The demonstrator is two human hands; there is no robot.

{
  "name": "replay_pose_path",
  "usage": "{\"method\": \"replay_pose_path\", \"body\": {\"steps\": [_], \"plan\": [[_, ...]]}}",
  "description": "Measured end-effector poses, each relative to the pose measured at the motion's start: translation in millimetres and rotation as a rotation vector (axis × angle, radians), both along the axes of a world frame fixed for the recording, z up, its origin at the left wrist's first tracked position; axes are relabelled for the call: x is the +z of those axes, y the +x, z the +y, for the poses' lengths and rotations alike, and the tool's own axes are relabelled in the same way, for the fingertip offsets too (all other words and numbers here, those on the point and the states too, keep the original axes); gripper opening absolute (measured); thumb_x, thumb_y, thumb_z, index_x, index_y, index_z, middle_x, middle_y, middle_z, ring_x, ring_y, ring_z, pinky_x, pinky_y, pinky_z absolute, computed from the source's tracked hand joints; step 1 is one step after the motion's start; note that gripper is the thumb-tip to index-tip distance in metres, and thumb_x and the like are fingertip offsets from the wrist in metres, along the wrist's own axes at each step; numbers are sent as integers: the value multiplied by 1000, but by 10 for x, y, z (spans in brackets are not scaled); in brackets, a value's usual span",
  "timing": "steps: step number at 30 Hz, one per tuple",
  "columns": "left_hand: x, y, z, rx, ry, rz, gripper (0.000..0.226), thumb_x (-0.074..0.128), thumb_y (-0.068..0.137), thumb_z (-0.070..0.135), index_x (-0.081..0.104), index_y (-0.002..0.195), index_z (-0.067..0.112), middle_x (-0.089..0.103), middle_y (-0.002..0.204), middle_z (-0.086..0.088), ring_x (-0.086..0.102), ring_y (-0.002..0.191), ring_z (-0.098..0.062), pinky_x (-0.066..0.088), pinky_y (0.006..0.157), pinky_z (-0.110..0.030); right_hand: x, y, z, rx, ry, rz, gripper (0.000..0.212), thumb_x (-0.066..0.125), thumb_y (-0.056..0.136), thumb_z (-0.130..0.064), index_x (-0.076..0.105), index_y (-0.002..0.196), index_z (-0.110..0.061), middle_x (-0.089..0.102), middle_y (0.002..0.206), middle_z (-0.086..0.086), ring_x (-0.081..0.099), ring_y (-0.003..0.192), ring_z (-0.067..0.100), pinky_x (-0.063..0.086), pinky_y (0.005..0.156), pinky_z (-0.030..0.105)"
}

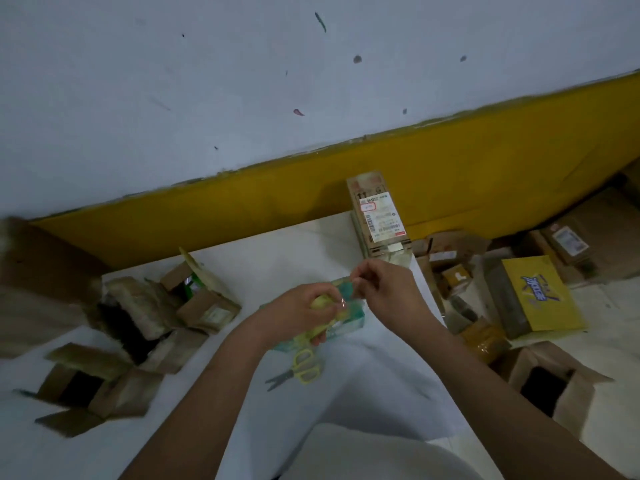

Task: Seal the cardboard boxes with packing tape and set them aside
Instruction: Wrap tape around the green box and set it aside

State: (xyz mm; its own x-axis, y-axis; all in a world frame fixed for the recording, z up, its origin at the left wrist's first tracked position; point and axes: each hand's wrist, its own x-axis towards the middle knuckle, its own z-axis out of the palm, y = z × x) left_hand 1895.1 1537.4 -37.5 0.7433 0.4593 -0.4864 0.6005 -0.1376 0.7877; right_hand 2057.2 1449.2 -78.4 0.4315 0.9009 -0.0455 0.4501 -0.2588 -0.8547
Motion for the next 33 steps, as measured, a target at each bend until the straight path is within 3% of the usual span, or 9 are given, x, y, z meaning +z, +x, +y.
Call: {"method": "replay_pose_path", "body": {"steps": [3, 5, 7, 9, 13, 16, 24, 30, 33], "plan": [[-59, 21, 37, -2, 64, 44, 8, 64, 91, 29, 63, 99, 28, 66, 71, 12, 64, 56, -11, 55, 62, -28, 30, 52, 65, 42, -74, 0, 13, 60, 92, -10, 63, 85, -20, 66, 78, -5, 64, 78, 11, 51, 73, 24], [-138, 25, 85, -94, 222, 149, 42, 75, 80, 40, 55, 116, 42, 66, 98, 16, 66, 75, -7, 57, 69, -25, 28, 99, 123, 67, -117, 20, 11, 60, 92, -10, 64, 86, -18, 65, 80, -4, 63, 78, 13, 51, 70, 23], [-241, 36, 123, -186, 385, 255, 94, 80, 71, 46, 23, 147, 44, 62, 117, 15, 61, 91, -7, 53, 76, -25, -4, 160, 203, 90, -144, -23, 10, 59, 92, -9, 64, 90, -17, 65, 83, -4, 63, 79, 13, 52, 71, 23], [-321, 60, 164, -135, 512, 285, 109, 80, 72, 36, 6, 153, 36, 58, 120, 6, 61, 96, -15, 51, 78, -30, -83, 224, 288, 75, -161, -24, 9, 58, 94, -9, 64, 97, -14, 66, 87, -1, 66, 83, 16, 52, 76, 26], [-510, 98, 275, 43, 763, 168, 51, 72, 78, 23, 49, 123, 14, 47, 119, -5, 50, 108, -22, 41, 79, -31, -320, 280, 423, -3, -159, 24, 20, 54, 95, -5, 60, 112, -14, 59, 78, -6, 64, 83, 18, 54, 81, 31], [-746, 102, 267, 39, 807, 170, 33, 70, 78, 18, 53, 105, 10, 49, 107, -9, 46, 103, -26, 39, 77, -37, -523, 288, 500, -11, -181, 6, 26, 53, 95, -5, 59, 119, -13, 62, 81, -2, 63, 82, 18, 54, 82, 34], [-1056, 84, 280, 143, 604, 180, 39, 66, 82, 35, 43, 110, 22, 53, 95, 1, 59, 89, -25, 38, 65, -31, -893, 311, 534, -33, -284, 17, 22, 48, 97, -10, 66, 109, -14, 65, 107, 3, 54, 91, 12, 41, 80, 21], [-1119, -104, 337, 218, 397, 125, 50, 79, 73, 50, 42, 99, 28, 59, 89, 8, 59, 76, -6, 48, 59, -22, -942, 331, 584, -138, -254, 306, 23, 43, 100, -5, 63, 110, -11, 58, 110, 8, 61, 95, 19, 59, 82, 33], [-1188, -118, 394, 202, 402, 150, 50, 81, 74, 40, 39, 95, 22, 55, 86, 6, 54, 72, 0, 42, 54, -15, -877, 311, 674, -132, -215, 319, 22, 43, 100, -6, 62, 111, -9, 57, 103, 8, 63, 95, 21, 60, 81, 38]]}}
